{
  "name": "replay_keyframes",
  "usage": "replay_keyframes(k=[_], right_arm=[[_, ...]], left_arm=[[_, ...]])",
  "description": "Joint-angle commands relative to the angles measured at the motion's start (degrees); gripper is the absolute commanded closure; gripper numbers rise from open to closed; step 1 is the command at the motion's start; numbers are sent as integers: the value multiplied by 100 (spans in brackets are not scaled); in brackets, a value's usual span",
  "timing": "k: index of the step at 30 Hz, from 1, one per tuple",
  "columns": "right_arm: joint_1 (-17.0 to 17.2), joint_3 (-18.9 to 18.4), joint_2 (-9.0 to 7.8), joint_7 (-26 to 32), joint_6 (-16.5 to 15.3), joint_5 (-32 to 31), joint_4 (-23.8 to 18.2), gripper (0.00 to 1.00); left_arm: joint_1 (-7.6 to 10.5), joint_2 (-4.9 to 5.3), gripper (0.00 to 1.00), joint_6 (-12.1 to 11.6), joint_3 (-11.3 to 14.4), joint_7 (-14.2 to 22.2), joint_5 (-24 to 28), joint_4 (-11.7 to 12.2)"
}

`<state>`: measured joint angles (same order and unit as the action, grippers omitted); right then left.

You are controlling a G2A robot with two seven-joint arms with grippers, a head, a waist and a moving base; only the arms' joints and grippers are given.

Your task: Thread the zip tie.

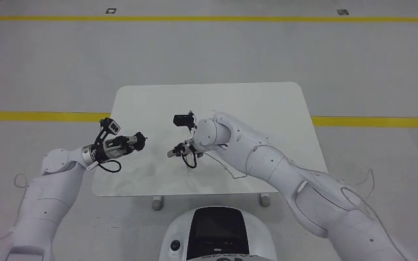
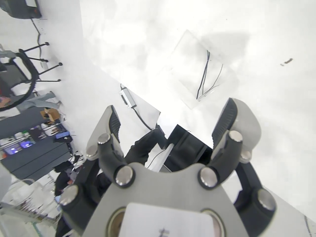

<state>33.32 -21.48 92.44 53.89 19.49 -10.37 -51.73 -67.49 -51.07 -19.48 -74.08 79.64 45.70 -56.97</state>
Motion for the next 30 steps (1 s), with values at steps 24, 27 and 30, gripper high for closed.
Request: replay_keyframes(k=[24,27,30], right_arm=[[-304,451,1370,-384,-5,-228,2089,0],[-246,438,1386,-542,-1,-372,1994,0],[-221,438,1425,-583,-1,-523,1979,0]], left_arm=[[0,0,100,0,0,0,0,0],[0,0,100,0,0,0,0,0],[0,0,100,0,0,0,0,0]])
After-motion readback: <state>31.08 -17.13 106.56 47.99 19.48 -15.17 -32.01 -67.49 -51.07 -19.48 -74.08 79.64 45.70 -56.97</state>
